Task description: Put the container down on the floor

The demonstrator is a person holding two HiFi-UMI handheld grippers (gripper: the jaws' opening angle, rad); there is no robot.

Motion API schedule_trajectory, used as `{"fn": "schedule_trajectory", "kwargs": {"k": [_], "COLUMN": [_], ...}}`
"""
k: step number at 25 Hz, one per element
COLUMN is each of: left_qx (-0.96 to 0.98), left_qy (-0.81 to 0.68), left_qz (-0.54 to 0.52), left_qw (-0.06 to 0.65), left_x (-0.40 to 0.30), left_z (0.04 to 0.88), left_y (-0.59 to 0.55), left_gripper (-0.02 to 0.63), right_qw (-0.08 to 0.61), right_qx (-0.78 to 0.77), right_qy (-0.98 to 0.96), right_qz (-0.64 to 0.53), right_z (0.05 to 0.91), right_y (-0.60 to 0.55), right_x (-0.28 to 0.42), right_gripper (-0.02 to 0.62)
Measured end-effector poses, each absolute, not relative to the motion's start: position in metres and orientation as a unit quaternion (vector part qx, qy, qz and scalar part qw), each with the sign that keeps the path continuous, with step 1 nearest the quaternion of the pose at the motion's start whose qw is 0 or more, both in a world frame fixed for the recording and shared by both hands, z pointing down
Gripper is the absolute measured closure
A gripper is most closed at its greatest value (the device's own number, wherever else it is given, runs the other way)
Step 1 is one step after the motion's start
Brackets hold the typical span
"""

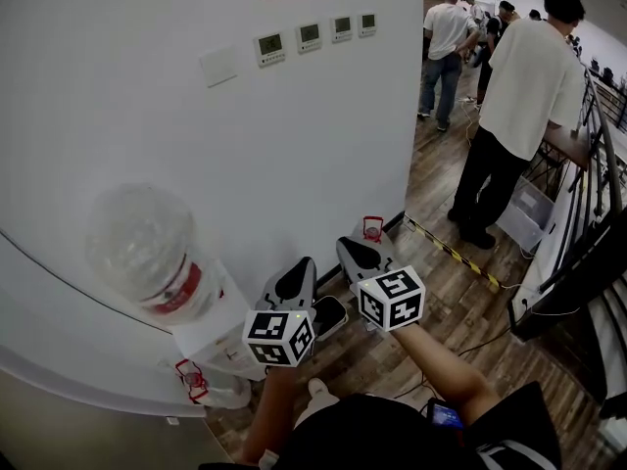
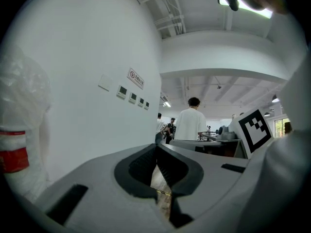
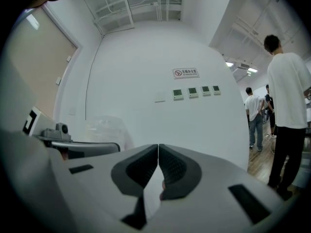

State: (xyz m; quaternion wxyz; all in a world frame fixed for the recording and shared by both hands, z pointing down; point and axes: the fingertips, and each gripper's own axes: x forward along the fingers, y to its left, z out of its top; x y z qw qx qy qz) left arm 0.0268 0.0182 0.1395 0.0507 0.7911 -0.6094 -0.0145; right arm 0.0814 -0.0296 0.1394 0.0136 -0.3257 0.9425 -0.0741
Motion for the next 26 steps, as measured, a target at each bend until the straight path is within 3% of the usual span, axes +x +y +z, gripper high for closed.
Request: {"fn": "schedule_trajectory", "kwargs": {"k": [26], "left_qx": [0.797], "left_qy": [-0.602], "left_qz": [-0.017], "left_qw": [0.048], "left_x": [0.036], "left_z": [0.137], "left_y": [0.006], "left_gripper": [0.588], "right_qw": [0.02], "right_qx": [-0.333], "right_qy": [0.939], "right_qz": [-0.086], "right_z": [0.145], "right_y": [-0.039], "right_x": [0.094], "right_gripper": [0.565]}}
